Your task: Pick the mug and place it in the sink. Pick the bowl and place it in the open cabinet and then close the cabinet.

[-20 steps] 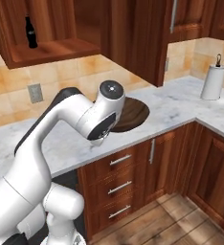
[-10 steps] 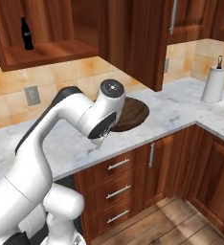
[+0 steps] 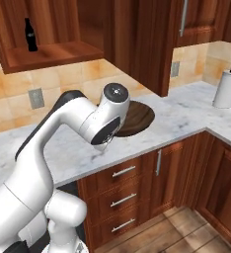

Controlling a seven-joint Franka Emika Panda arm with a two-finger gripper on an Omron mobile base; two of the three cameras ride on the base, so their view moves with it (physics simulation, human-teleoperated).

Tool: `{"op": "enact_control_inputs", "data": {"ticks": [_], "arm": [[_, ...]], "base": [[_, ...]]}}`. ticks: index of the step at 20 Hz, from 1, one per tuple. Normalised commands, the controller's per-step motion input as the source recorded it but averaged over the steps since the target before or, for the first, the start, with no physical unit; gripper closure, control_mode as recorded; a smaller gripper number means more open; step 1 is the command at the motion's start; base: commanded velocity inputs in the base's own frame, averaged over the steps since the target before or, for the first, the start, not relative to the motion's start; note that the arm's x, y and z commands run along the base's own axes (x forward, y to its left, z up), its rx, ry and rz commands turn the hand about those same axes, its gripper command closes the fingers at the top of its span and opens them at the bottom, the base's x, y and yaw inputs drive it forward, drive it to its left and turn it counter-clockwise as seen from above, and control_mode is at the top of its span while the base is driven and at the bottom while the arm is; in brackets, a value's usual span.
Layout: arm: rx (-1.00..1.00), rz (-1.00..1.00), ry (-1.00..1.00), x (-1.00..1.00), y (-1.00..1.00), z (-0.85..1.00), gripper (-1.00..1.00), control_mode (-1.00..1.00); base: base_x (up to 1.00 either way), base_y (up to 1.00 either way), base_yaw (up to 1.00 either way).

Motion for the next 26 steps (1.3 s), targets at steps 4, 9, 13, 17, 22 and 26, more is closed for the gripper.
{"op": "enact_control_inputs", "data": {"ticks": [4, 9, 13, 17, 22, 26], "arm": [[0.00, 0.00, 0.00, 0.00, 0.00, 0.00, 1.00, 1.00], [0.00, 0.00, 0.00, 0.00, 0.00, 0.00, 1.00, 1.00], [0.00, 0.00, 0.00, 0.00, 0.00, 0.00, 1.00, 1.00], [0.00, 0.00, 0.00, 0.00, 0.00, 0.00, 1.00, 1.00], [0.00, 0.00, 0.00, 0.00, 0.00, 0.00, 1.00, 1.00], [0.00, 0.00, 0.00, 0.00, 0.00, 0.00, 1.00, 1.00]], "base": [[0.46, 0.68, 0.32], [0.34, 0.94, 0.30], [0.03, 0.73, 0.30], [0.09, 0.52, 0.32], [0.02, 0.35, 0.28], [0.02, 0.48, 0.25]]}}
